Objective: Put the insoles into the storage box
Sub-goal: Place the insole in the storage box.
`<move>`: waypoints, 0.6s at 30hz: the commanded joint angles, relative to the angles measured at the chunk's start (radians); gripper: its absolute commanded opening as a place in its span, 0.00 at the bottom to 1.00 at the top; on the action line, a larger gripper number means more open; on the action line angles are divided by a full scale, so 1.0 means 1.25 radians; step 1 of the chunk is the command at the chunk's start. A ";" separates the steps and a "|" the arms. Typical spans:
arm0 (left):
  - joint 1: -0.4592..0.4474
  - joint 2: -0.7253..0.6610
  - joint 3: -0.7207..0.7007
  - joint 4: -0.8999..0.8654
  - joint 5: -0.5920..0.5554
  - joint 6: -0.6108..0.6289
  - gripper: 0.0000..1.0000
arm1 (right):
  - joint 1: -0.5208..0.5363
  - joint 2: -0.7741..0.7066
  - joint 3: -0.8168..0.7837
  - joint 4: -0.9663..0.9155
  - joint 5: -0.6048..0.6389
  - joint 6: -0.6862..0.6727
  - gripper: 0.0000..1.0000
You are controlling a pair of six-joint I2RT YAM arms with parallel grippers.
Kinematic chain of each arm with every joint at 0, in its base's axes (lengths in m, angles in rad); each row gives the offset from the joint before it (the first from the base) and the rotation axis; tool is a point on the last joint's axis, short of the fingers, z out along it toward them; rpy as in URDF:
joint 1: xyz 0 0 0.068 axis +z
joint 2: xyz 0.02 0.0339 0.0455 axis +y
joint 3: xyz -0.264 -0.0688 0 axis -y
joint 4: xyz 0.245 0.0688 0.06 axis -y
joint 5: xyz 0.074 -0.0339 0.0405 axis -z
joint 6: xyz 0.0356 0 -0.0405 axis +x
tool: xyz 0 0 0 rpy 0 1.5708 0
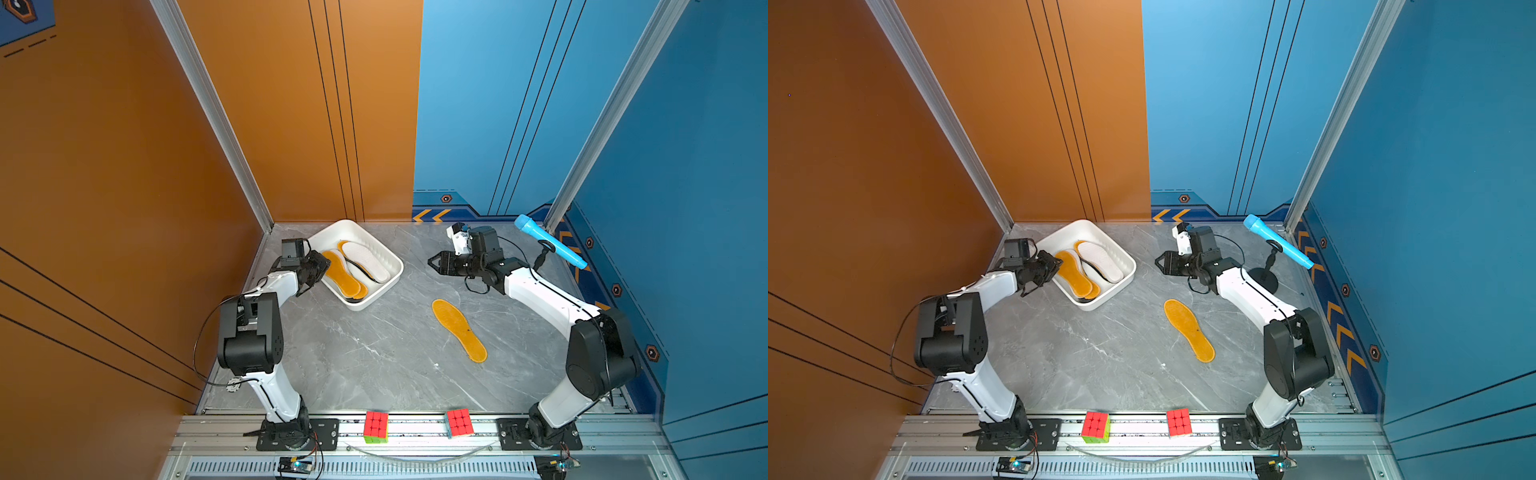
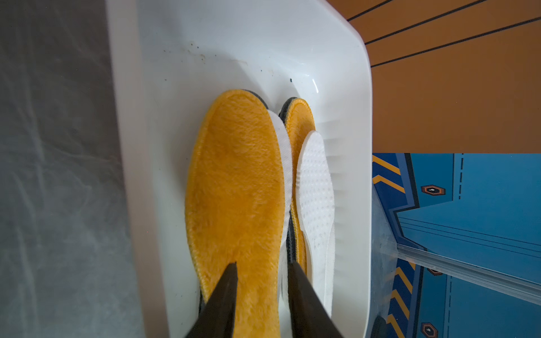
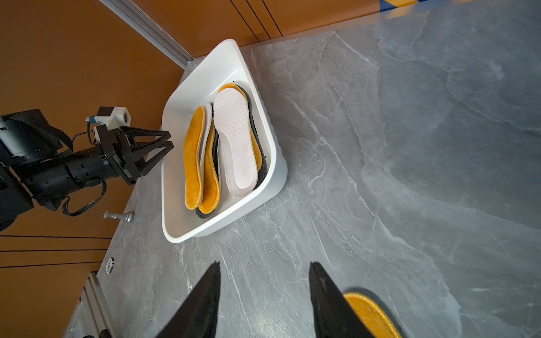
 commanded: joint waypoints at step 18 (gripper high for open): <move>-0.021 -0.129 -0.005 0.032 0.037 0.035 0.46 | -0.037 0.097 0.081 -0.349 0.150 -0.125 0.53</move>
